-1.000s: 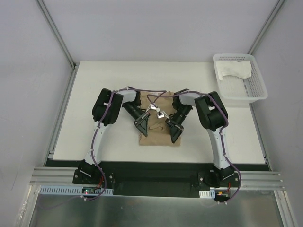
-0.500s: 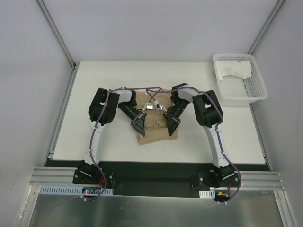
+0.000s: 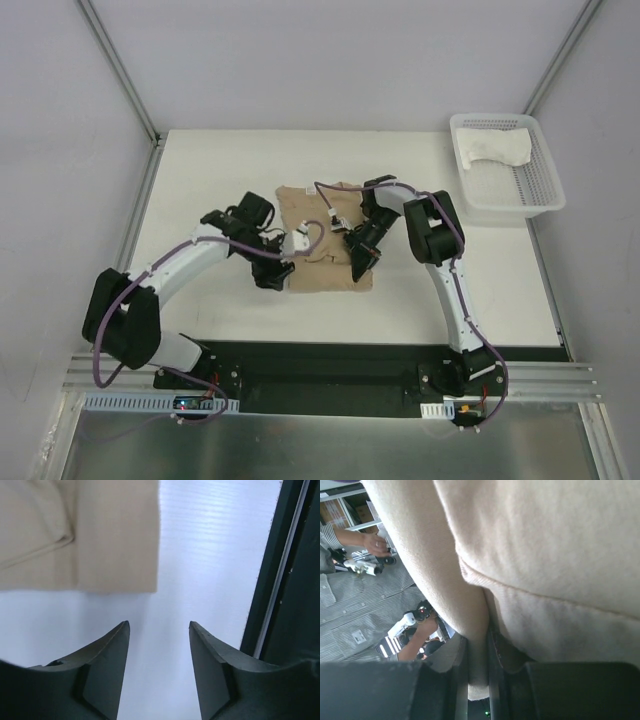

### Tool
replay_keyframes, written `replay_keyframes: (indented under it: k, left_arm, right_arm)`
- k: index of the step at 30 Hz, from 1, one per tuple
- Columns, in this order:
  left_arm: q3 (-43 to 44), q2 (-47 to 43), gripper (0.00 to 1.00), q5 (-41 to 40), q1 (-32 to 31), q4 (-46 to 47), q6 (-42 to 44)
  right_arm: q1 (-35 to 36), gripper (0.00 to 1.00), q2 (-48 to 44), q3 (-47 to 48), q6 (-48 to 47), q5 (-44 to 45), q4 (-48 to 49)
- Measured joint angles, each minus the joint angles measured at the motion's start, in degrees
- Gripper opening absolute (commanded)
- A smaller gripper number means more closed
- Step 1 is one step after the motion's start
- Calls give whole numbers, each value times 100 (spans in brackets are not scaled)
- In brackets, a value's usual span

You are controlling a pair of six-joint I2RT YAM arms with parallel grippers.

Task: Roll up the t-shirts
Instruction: Roll the T-shirt to the center of the board.

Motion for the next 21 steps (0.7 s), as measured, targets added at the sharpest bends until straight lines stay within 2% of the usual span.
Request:
replay_keyframes:
  k: [3, 7, 13, 18, 19, 21]
  left_arm:
    - [-752, -529, 56, -509, -841, 678, 229]
    - [-1139, -638, 56, -979, -1589, 1353, 422]
    - [-1099, -149, 57, -1368, -1849, 2157, 470]
    - [-1099, 317, 57, -1648, -1873, 2398, 599]
    - [-1099, 393, 56, -1679, -1873, 2441, 647]
    - [-1099, 551, 54, -1749, -1873, 2522, 774]
  right_arm:
    - [24, 11, 37, 72, 151, 28, 0]
    - [55, 11, 37, 107, 221, 85, 0]
    - [55, 10, 37, 107, 236, 87, 0]
    - [55, 11, 37, 107, 238, 85, 0]
    - [55, 13, 37, 107, 238, 87, 0]
    - [55, 21, 37, 107, 240, 85, 0]
